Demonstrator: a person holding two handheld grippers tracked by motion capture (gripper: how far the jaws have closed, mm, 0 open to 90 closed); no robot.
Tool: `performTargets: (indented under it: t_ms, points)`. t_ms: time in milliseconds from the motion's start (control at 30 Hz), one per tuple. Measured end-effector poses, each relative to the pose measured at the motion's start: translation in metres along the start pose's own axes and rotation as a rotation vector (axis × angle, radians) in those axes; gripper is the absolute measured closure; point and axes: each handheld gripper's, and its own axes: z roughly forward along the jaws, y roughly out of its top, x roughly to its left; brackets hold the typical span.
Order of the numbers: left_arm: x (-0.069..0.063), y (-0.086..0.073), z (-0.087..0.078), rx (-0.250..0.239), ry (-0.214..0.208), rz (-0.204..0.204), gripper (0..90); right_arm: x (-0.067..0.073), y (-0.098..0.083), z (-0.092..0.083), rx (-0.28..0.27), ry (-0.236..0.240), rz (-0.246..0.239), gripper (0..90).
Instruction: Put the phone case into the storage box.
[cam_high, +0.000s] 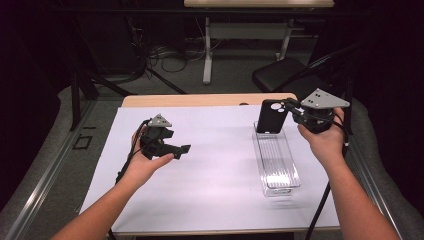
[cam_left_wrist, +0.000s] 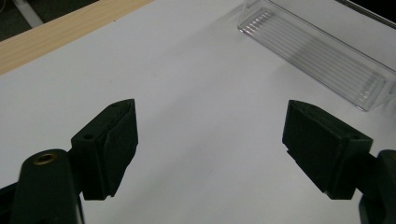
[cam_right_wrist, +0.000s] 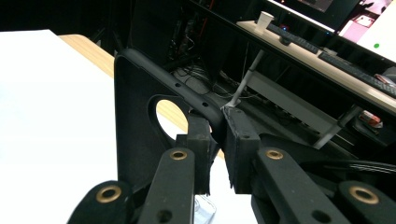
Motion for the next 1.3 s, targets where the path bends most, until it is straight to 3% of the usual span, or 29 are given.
performTargets:
  t_ms: [533,1000,1300]
  points:
    - [0.002,-0.001,-0.004,-0.016,-0.016,-0.013,18.8,-0.007,-0.006,0.006,0.005,-0.033,-0.023,81.8]
    - [0.002,0.0,-0.003,-0.027,-0.028,-0.021,18.3,-0.008,-0.016,0.023,0.015,-0.038,-0.069,81.8]
    - [0.004,0.0,-0.002,-0.021,-0.024,-0.021,18.3,-0.008,-0.022,0.037,0.022,-0.034,-0.066,81.8]
